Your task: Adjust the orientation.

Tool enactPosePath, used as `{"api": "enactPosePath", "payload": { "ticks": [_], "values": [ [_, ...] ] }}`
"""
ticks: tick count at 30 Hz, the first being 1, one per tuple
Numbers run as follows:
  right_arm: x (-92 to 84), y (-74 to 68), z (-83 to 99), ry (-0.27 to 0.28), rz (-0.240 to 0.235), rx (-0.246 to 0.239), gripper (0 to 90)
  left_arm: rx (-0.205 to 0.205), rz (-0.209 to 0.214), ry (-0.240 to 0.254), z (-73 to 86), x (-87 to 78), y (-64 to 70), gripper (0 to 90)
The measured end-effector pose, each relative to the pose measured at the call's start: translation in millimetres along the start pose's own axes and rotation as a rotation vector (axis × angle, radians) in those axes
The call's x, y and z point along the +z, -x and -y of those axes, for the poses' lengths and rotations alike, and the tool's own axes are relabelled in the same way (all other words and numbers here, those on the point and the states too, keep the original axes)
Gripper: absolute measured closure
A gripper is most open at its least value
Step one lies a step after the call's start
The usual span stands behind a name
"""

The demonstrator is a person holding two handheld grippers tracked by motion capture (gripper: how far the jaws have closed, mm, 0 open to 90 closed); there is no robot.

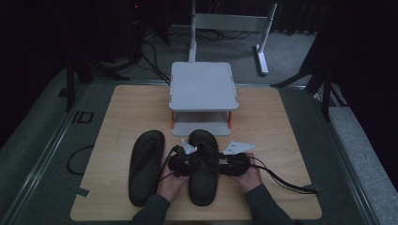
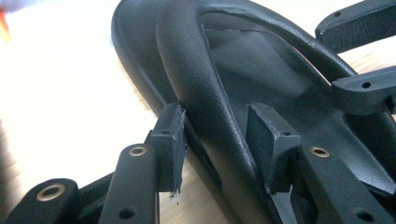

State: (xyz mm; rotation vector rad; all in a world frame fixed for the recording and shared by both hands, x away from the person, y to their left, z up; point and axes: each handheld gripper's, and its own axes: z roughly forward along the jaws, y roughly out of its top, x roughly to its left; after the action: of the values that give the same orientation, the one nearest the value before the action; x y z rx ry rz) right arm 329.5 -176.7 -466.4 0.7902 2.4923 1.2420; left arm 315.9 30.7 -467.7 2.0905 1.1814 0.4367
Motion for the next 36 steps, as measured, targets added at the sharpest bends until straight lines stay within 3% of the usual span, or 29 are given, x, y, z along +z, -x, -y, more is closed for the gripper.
{"api": "enactPosePath", "payload": {
  "ticks": [5,6,8,12,14,17,18,22,23,26,30,32,36],
  "values": [
    [-4.2,5.6,3.5,0.01,0.019,0.034,57.6,0.003,0.01,-0.005,-6.1,4.4,1.1,56.4],
    [-4.2,6.6,3.9,0.009,0.016,0.037,57.0,0.0,0.028,-0.003,-6.4,3.1,-1.2,52.1],
    [-4.2,6.5,4.3,0.013,0.011,0.039,54.0,-0.006,0.024,0.018,-5.3,-6.2,-3.5,48.8],
    [-2.7,5.8,5.5,-0.002,0.009,0.039,49.6,-0.011,-0.016,0.057,-2.1,-25.2,-10.5,42.1],
    [-3.0,3.5,6.8,-0.003,0.011,0.037,48.6,-0.018,-0.1,0.089,4.4,-43.9,-20.9,43.1],
    [-3.8,1.8,7.8,-0.007,0.014,0.034,47.7,-0.036,-0.134,0.101,10.5,-53.7,-30.7,43.1],
    [-3.7,1.4,8.1,-0.007,0.013,0.034,47.5,-0.06,-0.188,0.089,17.8,-58.9,-41.4,43.2],
    [-3.3,1.0,8.2,-0.006,0.012,0.036,46.7,-0.12,-0.199,0.079,32.3,-59.4,-59.8,43.0],
    [-3.4,1.1,8.2,-0.007,0.011,0.035,46.4,-0.121,-0.189,0.092,33.9,-60.2,-60.4,43.3],
    [-2.7,1.1,8.4,-0.006,0.013,0.037,45.6,-0.112,-0.207,0.089,32.5,-60.4,-57.6,43.2],
    [-2.9,0.0,9.2,-0.009,0.018,0.027,45.2,-0.115,-0.23,0.122,33.3,-69.5,-54.6,41.0],
    [-2.4,0.5,9.2,-0.009,0.018,0.029,44.8,-0.104,-0.266,0.104,35.3,-72.0,-55.7,39.2],
    [-2.1,0.4,9.4,-0.012,0.019,0.028,44.1,-0.142,-0.266,0.045,44.6,-60.0,-65.3,41.8]
  ]
}}
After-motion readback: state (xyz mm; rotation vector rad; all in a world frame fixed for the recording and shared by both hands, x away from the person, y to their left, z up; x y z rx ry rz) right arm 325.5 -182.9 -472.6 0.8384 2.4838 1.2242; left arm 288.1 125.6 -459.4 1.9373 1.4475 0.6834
